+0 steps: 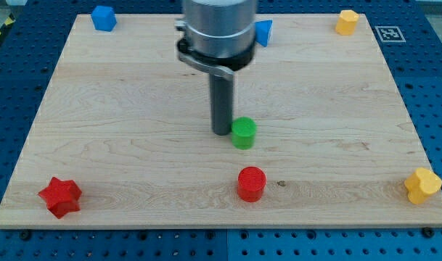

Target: Move the blue triangle to the left center

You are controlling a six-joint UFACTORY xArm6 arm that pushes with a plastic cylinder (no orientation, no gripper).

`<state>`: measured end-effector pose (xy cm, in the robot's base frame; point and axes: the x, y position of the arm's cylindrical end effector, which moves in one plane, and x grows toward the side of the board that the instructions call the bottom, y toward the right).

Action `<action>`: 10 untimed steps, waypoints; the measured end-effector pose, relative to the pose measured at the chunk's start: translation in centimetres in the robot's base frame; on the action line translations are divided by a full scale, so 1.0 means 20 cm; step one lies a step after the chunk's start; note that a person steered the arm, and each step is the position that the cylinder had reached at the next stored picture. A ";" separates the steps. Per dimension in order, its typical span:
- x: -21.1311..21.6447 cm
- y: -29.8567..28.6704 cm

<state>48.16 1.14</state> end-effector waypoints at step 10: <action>-1.21 0.51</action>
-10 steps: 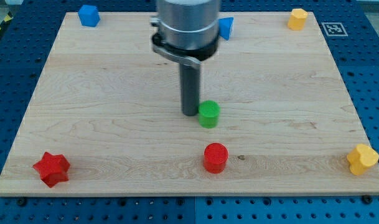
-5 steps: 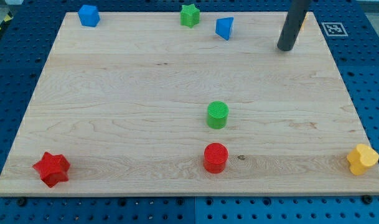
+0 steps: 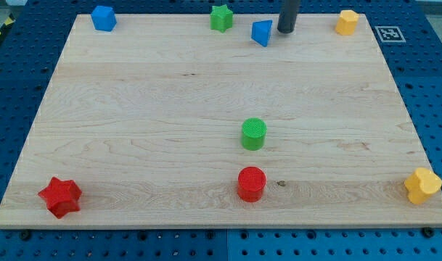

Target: Move the blue triangle to the left center

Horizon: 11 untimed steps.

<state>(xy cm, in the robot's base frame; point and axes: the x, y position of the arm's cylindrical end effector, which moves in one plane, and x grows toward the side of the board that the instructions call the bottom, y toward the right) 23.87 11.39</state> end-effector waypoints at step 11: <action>0.36 -0.51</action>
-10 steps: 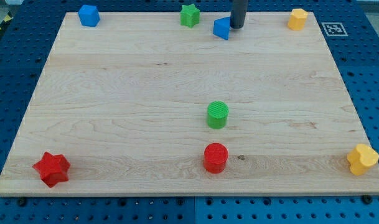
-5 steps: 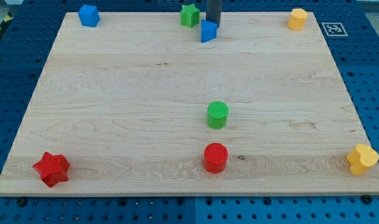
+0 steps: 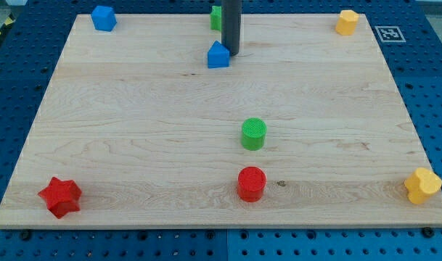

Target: Move the blue triangle to the left center

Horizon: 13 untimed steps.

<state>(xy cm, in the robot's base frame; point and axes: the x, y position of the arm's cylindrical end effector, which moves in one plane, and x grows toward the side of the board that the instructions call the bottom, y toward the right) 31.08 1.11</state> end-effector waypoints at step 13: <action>0.62 -0.60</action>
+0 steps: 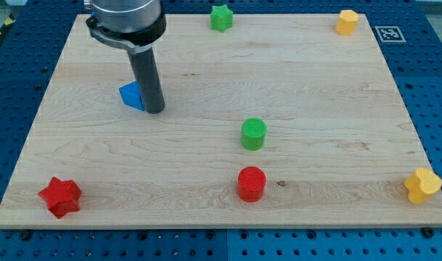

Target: Move the blue triangle to the left center

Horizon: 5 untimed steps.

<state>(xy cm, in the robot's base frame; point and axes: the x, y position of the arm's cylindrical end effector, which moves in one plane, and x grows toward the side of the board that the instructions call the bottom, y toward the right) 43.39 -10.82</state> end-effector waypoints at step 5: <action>-0.06 -0.05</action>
<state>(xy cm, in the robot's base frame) 42.13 -11.76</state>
